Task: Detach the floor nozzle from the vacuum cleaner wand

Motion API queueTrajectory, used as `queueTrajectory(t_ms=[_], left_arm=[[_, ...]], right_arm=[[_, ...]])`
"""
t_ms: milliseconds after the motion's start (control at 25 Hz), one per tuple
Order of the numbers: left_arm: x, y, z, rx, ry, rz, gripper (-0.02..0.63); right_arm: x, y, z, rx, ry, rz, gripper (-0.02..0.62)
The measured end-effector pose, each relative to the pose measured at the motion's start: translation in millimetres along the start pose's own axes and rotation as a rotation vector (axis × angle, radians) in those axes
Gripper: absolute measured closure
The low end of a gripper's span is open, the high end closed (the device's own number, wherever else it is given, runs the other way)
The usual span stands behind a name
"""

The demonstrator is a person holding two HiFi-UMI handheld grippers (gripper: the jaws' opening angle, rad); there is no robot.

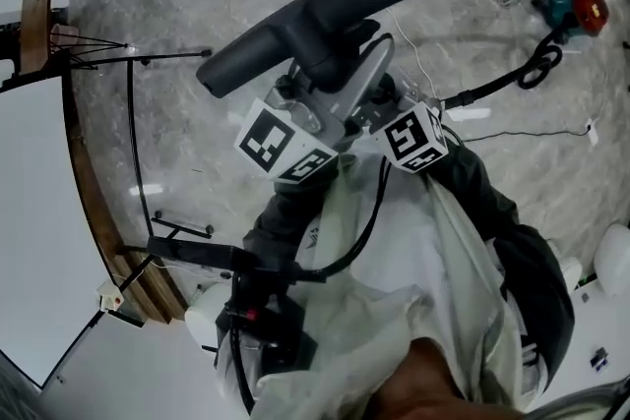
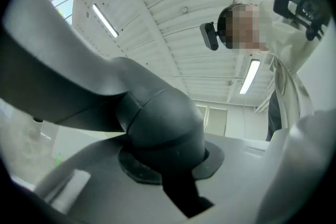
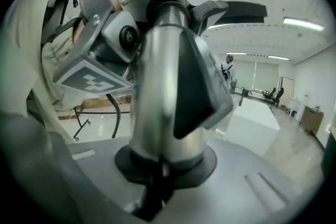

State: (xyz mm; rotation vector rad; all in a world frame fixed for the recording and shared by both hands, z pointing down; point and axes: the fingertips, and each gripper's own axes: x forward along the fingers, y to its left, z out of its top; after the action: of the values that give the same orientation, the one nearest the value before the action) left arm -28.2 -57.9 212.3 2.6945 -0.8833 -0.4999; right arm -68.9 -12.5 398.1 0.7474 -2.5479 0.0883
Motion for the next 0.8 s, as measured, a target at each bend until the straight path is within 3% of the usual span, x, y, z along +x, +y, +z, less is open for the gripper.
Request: queueTrajectory(t_ms=[40,120,200,360,480,520,600,800], left_arm=[[-1,-6,3,0.014,-0.004,-0.042,0.532],[-7,-23,10,0.039,-0.031,-0.175,0.529],[-14,-42,11,0.048,-0.053,-0.297,0.529],[-16,-65,12,0.018,-0.103,-0.450,0.526],[-16,-60,10,-0.062,-0.132,-0.511,0.526],[-15,-53,9,-0.088,-0.140,-0.485,0.526],[-11,-35,4,-0.121,-0.140,-0.389,0.526],[-3,-17,-7,-0.120,-0.067,-0.184,0.523]], right_arm=[[0,-1,3,-0.012,-0.014,-0.016,0.557],[-3,8,8,-0.049,-0.039,0.071,0.558],[-14,27,11,-0.086,-0.054,0.280,0.557],[-50,54,5,-0.086,-0.009,0.718,0.555],[-67,63,-1,-0.019,0.054,0.953,0.555],[-66,64,-4,0.011,0.072,0.980,0.555],[-57,64,-11,0.064,0.089,0.956,0.557],[-37,54,-14,0.098,0.063,0.677,0.557]])
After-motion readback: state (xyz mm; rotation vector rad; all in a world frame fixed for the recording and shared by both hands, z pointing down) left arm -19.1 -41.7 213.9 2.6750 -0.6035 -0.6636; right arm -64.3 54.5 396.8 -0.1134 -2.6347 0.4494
